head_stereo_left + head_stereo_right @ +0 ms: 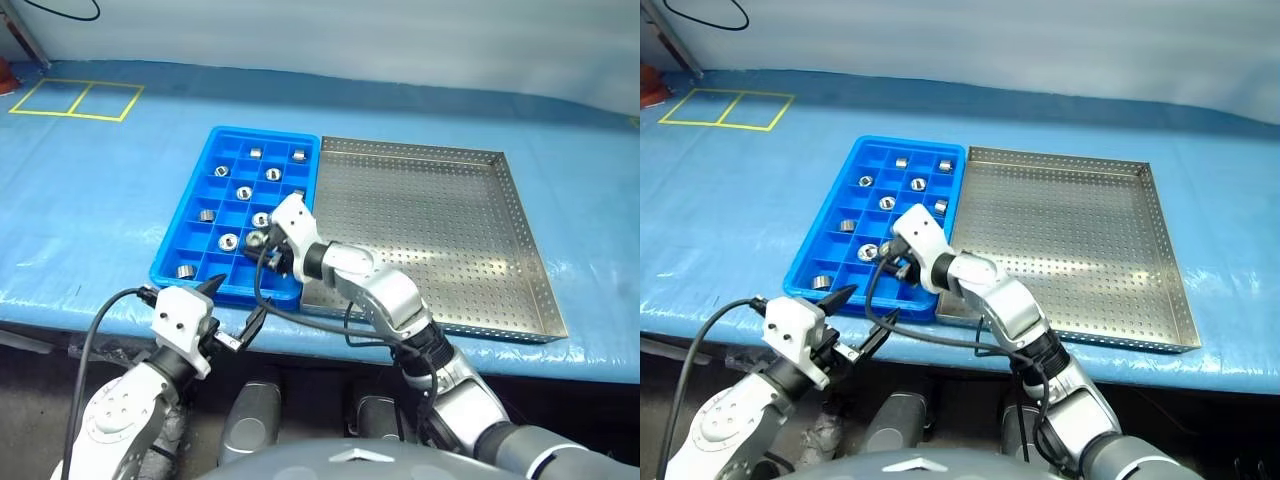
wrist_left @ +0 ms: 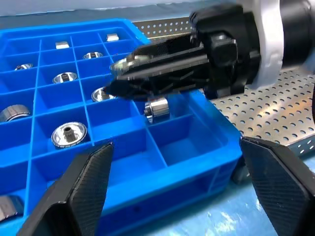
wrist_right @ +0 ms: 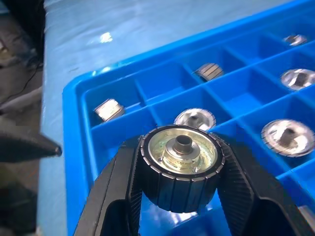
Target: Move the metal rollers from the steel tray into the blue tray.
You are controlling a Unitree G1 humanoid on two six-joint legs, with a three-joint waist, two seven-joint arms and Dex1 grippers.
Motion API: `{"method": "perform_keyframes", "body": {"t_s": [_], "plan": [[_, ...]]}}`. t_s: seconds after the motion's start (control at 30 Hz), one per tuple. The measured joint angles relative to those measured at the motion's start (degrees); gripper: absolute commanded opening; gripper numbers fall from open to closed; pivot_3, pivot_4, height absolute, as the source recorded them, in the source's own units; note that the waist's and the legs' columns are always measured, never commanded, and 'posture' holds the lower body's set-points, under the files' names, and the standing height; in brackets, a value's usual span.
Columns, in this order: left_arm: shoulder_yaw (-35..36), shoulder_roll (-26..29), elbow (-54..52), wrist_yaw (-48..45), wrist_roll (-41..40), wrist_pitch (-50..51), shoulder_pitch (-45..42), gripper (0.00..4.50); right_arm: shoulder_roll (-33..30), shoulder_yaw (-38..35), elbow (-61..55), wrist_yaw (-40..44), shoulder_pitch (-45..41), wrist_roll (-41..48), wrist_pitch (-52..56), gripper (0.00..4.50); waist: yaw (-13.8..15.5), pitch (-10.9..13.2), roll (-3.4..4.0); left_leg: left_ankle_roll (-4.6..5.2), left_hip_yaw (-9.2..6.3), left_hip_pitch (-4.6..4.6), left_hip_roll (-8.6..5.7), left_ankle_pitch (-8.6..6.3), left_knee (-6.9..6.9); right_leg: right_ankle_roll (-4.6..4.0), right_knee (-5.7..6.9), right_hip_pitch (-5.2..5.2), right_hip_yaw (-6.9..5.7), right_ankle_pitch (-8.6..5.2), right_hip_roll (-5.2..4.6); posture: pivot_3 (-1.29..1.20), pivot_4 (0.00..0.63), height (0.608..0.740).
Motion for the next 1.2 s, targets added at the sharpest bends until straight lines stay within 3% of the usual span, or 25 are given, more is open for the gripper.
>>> {"method": "perform_keyframes", "body": {"t_s": [0.33,0.6,0.77,0.93,1.2], "plan": [[-0.39,0.78,0.01,-2.28,-0.43,-1.22,0.04,4.5,-0.16,2.17,-1.62,0.65,1.28,-1.42,0.92,1.74,0.46,0.0,-0.01,-0.1,0.03,-0.03,0.09,-0.06,-0.04,-0.03,-0.02,-0.08,-0.05,-0.03,0.05,0.34,0.15,0.74],[-1.16,1.45,0.67,-3.7,-0.51,-1.41,-1.93,4.5,1.27,1.14,-1.4,-0.94,2.06,-1.76,1.07,4.42,0.1,-0.01,-0.02,-0.11,0.05,-0.02,0.11,-0.07,-0.04,-0.03,-0.03,-0.08,-0.05,-0.03,0.07,0.28,0.15,0.74],[-1.85,2.61,1.47,-5.25,-1.0,-1.22,-5.5,4.5,1.4,-2.5,-2.93,-3.51,3.0,-1.67,1.11,4.47,-0.2,-0.01,-0.03,-0.15,0.09,-0.05,0.1,-0.09,0.02,-0.03,-0.05,-0.06,-0.04,-0.03,0.02,0.22,0.15,0.74],[-3.41,2.77,4.66,-6.11,-1.38,-0.07,-12.27,4.5,-0.03,-10.68,-8.98,-8.5,4.52,-2.13,-0.52,4.47,-0.85,-0.01,-0.03,-0.09,0.1,-0.09,0.04,-0.05,0.0,-0.03,-0.02,-0.08,-0.08,-0.03,0.11,0.12,0.15,0.74],[-5.45,1.78,14.76,-4.7,-0.63,0.67,-27.19,4.5,-9.42,-21.25,-22.63,-12.02,13.23,-3.16,-0.03,4.47,-4.45,-0.04,-0.06,-0.05,0.08,-0.19,-0.18,-0.04,0.0,-0.14,0.08,0.08,-0.03,0.09,0.19,-0.02,0.15,0.74]]}}
